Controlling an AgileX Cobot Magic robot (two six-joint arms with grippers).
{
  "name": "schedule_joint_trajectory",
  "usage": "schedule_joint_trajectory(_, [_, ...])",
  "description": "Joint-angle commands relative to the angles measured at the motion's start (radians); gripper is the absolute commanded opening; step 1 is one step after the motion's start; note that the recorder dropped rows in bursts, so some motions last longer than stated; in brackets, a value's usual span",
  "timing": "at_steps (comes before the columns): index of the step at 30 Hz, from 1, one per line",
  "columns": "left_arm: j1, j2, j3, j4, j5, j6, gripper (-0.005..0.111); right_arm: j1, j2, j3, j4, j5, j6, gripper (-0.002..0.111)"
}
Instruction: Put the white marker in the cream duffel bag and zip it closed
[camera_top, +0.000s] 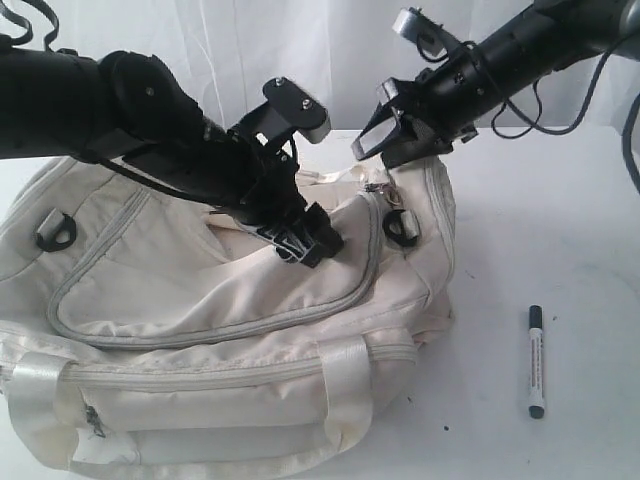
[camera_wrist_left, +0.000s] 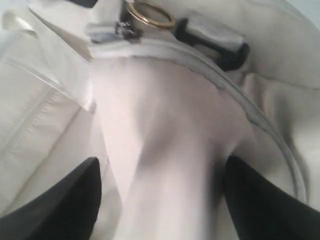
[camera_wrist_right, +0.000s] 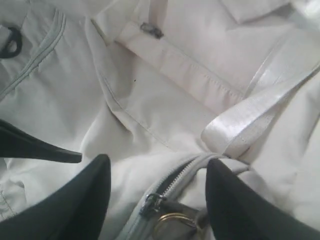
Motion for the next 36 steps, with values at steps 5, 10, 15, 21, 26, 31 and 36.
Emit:
schedule_joint_trajectory(5, [-0.034,0.009,-0.097,-0.048,-0.067,0.334,0.068,-0.103,-0.011,-0.075,-0.258,0.004,0.18,0.054])
schedule_joint_trajectory(10, [-0.098,0.105,-0.195,-0.168,0.112,0.708,0.065,-0.168,0.007,-0.068,-0.234,0.004,0.236,0.054])
schedule_joint_trajectory(15, [-0.111,0.172,-0.203,-0.205,0.076,0.751,0.065,-0.182,0.003,-0.068,-0.181,0.004,0.236,0.054])
schedule_joint_trajectory(21, [-0.104,0.181,-0.25,-0.205,-0.035,0.849,0.065,-0.182,0.003,-0.068,-0.071,0.004,0.151,0.054])
schedule_joint_trajectory(26, [-0.104,0.228,-0.266,-0.205,-0.009,0.854,0.065,-0.182,0.012,-0.064,-0.069,0.004,0.167,0.054])
schedule_joint_trajectory(31, [-0.1,0.262,-0.266,-0.131,-0.009,0.855,0.065,-0.182,0.006,0.011,-0.056,0.004,0.171,0.054])
schedule_joint_trajectory(36, [-0.083,0.262,-0.266,-0.067,-0.067,0.852,0.063,-0.18,-0.003,0.086,-0.047,0.004,0.171,0.054])
